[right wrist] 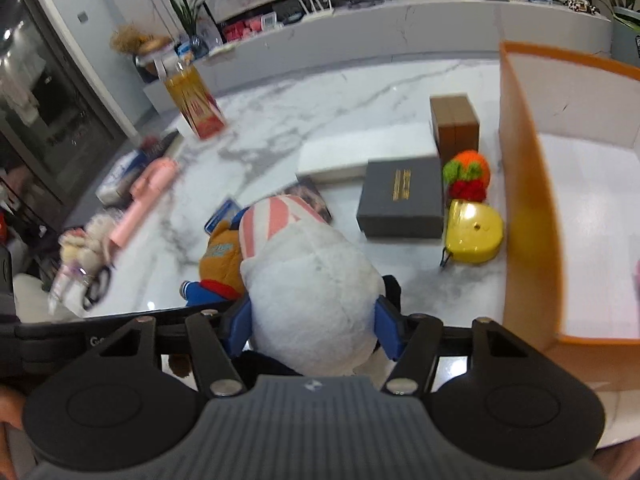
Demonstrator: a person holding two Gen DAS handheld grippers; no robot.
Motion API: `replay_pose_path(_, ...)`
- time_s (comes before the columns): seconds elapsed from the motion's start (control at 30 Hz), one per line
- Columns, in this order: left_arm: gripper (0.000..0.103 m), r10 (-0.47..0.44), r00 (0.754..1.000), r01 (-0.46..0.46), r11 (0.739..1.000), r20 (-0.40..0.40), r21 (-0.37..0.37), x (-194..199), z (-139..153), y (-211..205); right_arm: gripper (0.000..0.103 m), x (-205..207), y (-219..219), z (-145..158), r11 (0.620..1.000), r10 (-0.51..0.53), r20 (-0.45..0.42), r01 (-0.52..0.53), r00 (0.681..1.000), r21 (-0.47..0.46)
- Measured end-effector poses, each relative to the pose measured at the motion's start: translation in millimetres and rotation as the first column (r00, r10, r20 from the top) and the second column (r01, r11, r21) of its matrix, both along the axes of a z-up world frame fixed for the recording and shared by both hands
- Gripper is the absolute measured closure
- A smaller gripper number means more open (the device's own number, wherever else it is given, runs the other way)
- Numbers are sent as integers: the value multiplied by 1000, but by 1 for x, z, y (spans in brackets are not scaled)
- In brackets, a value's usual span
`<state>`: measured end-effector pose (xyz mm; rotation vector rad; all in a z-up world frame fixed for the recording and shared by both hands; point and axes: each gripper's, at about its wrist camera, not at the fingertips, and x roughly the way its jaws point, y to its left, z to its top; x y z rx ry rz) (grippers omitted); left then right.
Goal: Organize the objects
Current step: 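Lift both plushes and carry them over the orange box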
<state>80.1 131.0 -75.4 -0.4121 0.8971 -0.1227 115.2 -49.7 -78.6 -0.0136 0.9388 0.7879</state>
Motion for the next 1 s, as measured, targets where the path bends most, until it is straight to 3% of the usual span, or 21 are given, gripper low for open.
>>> replay_pose_path(0.3, 61, -83, 979, 83, 997, 187, 11, 2, 83, -50, 39, -1, -57, 83, 987, -57, 73, 46, 996, 154)
replay_pose_path(0.43, 61, -134, 965, 136, 991, 227, 6, 14, 102, -86, 39, 10, -94, 111, 973, -111, 91, 89, 990, 214)
replay_pose_path(0.53, 61, -180, 957, 179, 984, 229, 27, 27, 109, -121, 39, 26, -127, 123, 957, -166, 50, 148, 985, 251)
replay_pose_path(0.7, 61, -274, 947, 253, 958, 169, 136, 49, 99, -176, 39, 47, -170, 117, 929, -262, -24, 259, 965, 263)
replay_pose_path(1.0, 61, -408, 913, 366, 834, 13, 412, 60, 57, -243, 39, 85, -199, 60, 891, -362, -220, 406, 906, 203)
